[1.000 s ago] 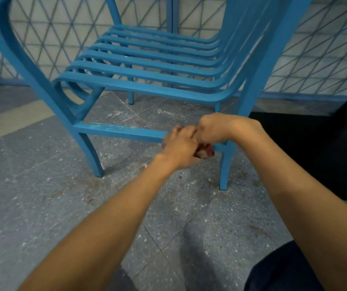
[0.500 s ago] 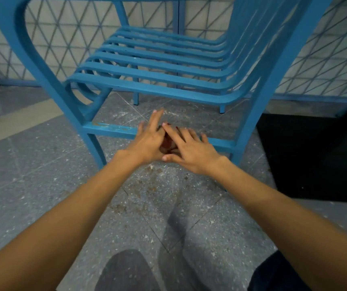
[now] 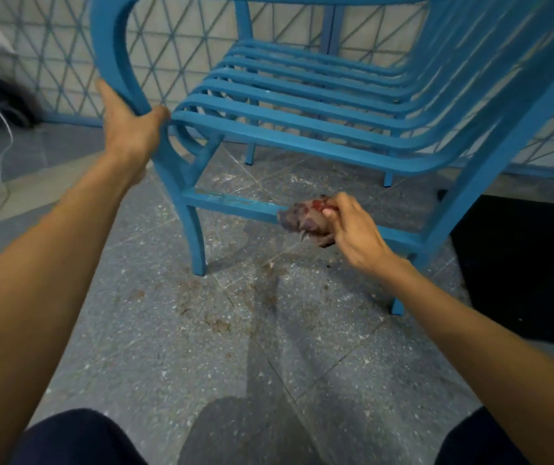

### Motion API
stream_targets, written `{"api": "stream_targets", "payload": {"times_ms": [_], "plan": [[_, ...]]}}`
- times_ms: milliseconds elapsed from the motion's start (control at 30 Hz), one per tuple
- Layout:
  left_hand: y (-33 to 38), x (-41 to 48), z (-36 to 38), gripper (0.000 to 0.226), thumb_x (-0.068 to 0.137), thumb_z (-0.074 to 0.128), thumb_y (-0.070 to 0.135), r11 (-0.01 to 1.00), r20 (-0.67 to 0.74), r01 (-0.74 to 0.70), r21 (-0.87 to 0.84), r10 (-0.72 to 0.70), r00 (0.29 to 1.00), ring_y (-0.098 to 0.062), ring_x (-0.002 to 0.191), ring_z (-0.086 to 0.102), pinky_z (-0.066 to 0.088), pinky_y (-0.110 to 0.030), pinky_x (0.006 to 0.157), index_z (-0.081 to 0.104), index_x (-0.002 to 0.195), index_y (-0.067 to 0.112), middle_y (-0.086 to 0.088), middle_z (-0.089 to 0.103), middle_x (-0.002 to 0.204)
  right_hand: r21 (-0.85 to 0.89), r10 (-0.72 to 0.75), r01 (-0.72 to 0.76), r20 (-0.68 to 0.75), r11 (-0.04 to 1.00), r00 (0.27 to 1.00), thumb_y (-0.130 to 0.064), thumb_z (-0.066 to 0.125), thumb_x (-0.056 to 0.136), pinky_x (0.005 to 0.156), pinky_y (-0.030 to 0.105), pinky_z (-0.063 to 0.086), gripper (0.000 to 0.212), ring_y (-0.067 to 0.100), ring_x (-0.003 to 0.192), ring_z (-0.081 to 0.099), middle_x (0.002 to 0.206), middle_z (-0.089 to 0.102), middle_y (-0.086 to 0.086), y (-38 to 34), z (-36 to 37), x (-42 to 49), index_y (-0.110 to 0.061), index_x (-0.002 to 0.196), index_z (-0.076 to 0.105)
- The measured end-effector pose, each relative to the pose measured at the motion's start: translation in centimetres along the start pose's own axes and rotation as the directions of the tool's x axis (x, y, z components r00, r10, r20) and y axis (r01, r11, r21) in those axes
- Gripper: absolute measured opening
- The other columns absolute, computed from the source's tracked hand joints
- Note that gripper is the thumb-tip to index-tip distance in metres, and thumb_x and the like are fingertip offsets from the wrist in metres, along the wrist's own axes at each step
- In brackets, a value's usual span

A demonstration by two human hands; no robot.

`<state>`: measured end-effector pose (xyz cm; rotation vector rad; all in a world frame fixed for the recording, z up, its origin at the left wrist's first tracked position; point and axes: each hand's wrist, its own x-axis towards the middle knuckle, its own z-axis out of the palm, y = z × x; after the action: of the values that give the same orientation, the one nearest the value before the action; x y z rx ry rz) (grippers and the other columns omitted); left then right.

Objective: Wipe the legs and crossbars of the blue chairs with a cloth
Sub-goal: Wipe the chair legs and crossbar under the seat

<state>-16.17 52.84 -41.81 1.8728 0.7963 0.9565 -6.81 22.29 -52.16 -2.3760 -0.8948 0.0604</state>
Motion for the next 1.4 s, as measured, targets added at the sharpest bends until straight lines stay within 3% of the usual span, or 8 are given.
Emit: {"api": "stream_targets", "payload": {"times_ms": [167, 267, 433, 567, 733, 833, 1167, 1400], "plan": [[-0.4, -0.1, -0.5, 0.042, 0.085, 0.053, 0.011, 0.998, 0.023, 0.025, -0.05, -0.023, 0.999, -0.013, 0.088, 0.052, 0.054, -0.03, 0.08, 0.038, 0.124, 0.011, 0.005, 0.048, 0.093, -0.294, 0.211, -0.226, -0.081, 0.929, 0.974, -0.02, 0.033, 0.099, 0.107, 0.057, 0.026, 0.024, 0.042, 0.119, 0.045, 0.127, 0.052, 0.02, -2.1, 1.2, 1.0, -0.006, 0.115, 0.045], [0.3, -1.2, -0.8, 0.032, 0.087, 0.051, 0.01, 0.998, 0.039, 0.014, -0.059, -0.012, 0.999, -0.014, 0.089, 0.051, 0.053, -0.031, 0.081, 0.038, 0.115, 0.017, 0.002, 0.048, 0.097, -0.256, 0.293, -0.301, -0.069, 0.919, 0.954, -0.02, 0.043, 0.095, 0.11, 0.059, 0.02, 0.039, 0.044, 0.126, 0.039, 0.134, 0.047, 0.024, -4.2, 1.9, 1.2, -0.003, 0.13, 0.038], [0.7, -4.4, -1.4, 0.042, 0.092, 0.051, 0.011, 0.997, 0.046, -0.007, -0.08, 0.011, 0.999, -0.011, 0.092, 0.053, 0.05, -0.026, 0.084, 0.036, 0.13, 0.013, 0.004, 0.051, 0.104, -0.21, 0.232, -0.219, 0.041, 0.953, 0.972, -0.065, 0.023, 0.094, 0.104, 0.073, 0.003, 0.048, 0.045, 0.13, 0.034, 0.139, 0.04, 0.015, -7.3, 4.3, -0.5, -0.049, 0.14, 0.026], [0.4, -6.1, -3.9, 0.044, 0.09, 0.055, 0.013, 0.996, 0.073, -0.013, -0.088, 0.019, 0.997, -0.01, 0.097, 0.054, 0.051, -0.031, 0.091, 0.037, 0.13, 0.015, 0.008, 0.053, 0.101, -0.374, 0.093, -0.071, 0.041, 0.925, 0.995, -0.062, 0.041, 0.09, 0.11, 0.067, 0.016, 0.046, 0.036, 0.122, 0.047, 0.128, 0.05, 0.01, -5.4, 3.6, -2.6, -0.033, 0.125, 0.046], [-0.9, -8.4, -5.5, 0.031, 0.091, 0.055, 0.016, 0.99, 0.043, -0.06, -0.129, 0.066, 0.997, -0.005, 0.085, 0.055, 0.053, -0.036, 0.088, 0.039, 0.117, 0.02, 0.014, 0.052, 0.089, -0.232, 0.209, -0.216, -0.056, 0.948, 0.976, -0.077, 0.017, 0.084, 0.107, 0.059, 0.025, 0.074, 0.03, 0.117, 0.054, 0.117, 0.065, 0.012, -2.5, 1.3, -3.5, -0.022, 0.108, 0.061], [-1.3, -9.2, -5.2, 0.027, 0.09, 0.053, 0.018, 0.984, -0.026, -0.079, -0.16, 0.076, 0.997, -0.007, 0.081, 0.054, 0.052, -0.04, 0.086, 0.039, 0.113, 0.022, 0.011, 0.052, 0.086, -0.266, 0.27, -0.288, -0.104, 0.92, 0.957, -0.061, 0.02, 0.096, 0.105, 0.057, 0.031, 0.065, 0.036, 0.111, 0.057, 0.117, 0.064, 0.018, -5.0, 2.6, -2.7, -0.017, 0.111, 0.064], [-1.5, -9.4, -5.6, 0.029, 0.09, 0.054, 0.021, 0.982, -0.003, -0.095, -0.166, 0.096, 0.995, -0.002, 0.08, 0.054, 0.052, -0.039, 0.085, 0.039, 0.115, 0.022, 0.013, 0.05, 0.086, -0.102, -0.154, 0.152, -0.005, 0.983, 0.988, -0.047, 0.042, 0.098, 0.087, 0.033, 0.046, 0.042, 0.024, 0.103, 0.058, 0.121, 0.058, 0.007, -9.2, 5.3, -3.7, -0.025, 0.132, 0.056], [-1.3, -9.3, -5.0, 0.038, 0.096, 0.044, 0.014, 0.979, 0.042, -0.112, -0.168, 0.121, 0.992, 0.013, 0.068, 0.05, 0.047, -0.02, 0.074, 0.022, 0.126, 0.023, 0.015, 0.046, 0.085, -0.306, 0.423, -0.427, -0.083, 0.851, 0.902, -0.046, 0.043, 0.094, 0.071, 0.037, 0.037, 0.045, 0.041, 0.097, 0.06, 0.107, 0.065, 0.022, -5.1, 0.8, -2.7, -0.008, 0.101, 0.066]]}}
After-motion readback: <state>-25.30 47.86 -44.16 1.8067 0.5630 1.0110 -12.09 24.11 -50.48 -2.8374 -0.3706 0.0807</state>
